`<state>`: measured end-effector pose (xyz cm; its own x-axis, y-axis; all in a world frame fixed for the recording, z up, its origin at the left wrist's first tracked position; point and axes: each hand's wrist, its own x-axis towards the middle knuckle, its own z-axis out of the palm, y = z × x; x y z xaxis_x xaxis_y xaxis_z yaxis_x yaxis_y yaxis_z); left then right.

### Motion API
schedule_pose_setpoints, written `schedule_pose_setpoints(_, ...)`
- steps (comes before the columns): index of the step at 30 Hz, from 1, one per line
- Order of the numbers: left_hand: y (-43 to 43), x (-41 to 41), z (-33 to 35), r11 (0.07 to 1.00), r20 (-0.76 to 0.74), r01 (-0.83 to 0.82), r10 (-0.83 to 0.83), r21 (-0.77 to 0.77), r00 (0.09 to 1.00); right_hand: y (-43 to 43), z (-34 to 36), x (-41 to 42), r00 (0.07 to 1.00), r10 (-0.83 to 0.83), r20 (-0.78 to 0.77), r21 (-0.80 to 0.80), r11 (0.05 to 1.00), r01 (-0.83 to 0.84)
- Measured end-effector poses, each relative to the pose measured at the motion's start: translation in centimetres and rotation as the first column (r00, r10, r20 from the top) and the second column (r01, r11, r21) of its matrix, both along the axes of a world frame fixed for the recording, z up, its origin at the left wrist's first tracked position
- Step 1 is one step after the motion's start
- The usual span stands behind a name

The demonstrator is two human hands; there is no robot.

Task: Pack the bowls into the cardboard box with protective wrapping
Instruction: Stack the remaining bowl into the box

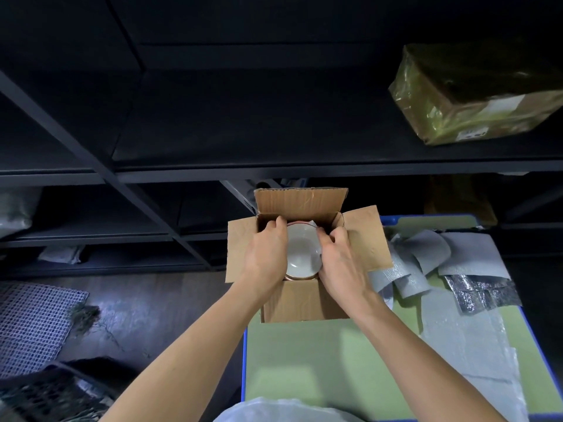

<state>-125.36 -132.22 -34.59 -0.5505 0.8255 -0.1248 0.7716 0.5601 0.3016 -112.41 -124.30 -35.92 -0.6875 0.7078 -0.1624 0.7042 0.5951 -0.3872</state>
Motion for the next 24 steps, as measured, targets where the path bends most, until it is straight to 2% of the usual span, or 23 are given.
schedule_pose_setpoints(7, -0.1, -0.9, -1.4, 0.999, 0.055, 0.013, -0.015, 0.041, 0.998, -0.2, 0.4, 0.1, 0.994, 0.017, 0.106, -0.021, 1.0, -0.014)
schedule_pose_setpoints(16, 0.3, -0.6, -1.5, 0.999, 0.066, 0.02, -0.022, 0.034, 0.998, -0.3, 0.8, -0.1, 0.997, 0.005, 0.078, -0.06, 0.998, -0.001)
schedule_pose_setpoints(24, -0.5, -0.2, -0.8, 1.0, 0.056, 0.027, -0.028, 0.016, 0.998, -1.3, 0.8, -0.1, 0.995, -0.037, 0.097, -0.011, 0.999, 0.038)
